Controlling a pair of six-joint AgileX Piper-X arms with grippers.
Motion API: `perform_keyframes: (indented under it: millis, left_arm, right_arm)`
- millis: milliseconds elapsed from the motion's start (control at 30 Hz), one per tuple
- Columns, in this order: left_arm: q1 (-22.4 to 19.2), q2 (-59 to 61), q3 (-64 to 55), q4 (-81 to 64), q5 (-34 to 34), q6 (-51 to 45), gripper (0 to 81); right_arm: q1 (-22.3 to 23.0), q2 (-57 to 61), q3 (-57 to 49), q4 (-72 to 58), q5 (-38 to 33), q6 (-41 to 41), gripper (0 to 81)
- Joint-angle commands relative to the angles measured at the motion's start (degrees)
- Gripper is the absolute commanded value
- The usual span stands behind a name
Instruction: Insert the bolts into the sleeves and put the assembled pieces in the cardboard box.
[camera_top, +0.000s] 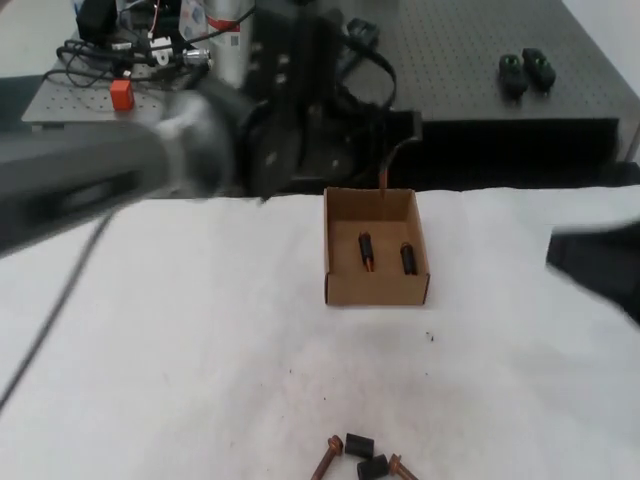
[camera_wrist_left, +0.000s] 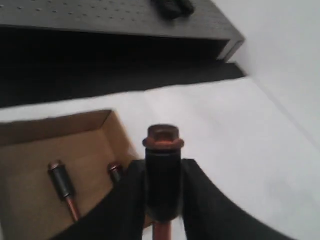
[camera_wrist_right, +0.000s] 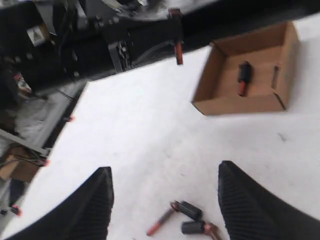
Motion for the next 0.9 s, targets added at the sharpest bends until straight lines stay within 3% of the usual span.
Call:
perform_keyframes:
  millis: [0, 200, 367, 600, 867]
  left_arm:
    - [0.13, 8.67, -11.28, 9.12, -0.05, 2.71, 0.7]
    - [0.13, 22.17, -27.66, 22.14, -0.05, 3.26, 0.7]
    - [0.13, 25.77, -30.73, 24.93, -0.37, 2.76, 0.9]
    - [0.13, 25.89, -30.58, 25.19, -0.48, 0.12, 22.7]
    - [0.13, 25.32, -30.58, 25.44, 1.70, -1.99, 24.0]
  right_arm:
    - [-0.47, -0.18, -0.35, 14.45, 10.35, -9.76, 45.0]
    - [-0.47, -0.18, -0.35, 15.19, 13.52, -10.53, 45.0]
    - [-0.47, -0.18, -0.35, 15.31, 13.52, -10.53, 45.0]
    - [-0.47, -0.18, -0.35, 15.31, 13.52, -10.14, 45.0]
    - [1.09, 4.87, -1.67, 18.73, 12.62, -15.33, 44.9]
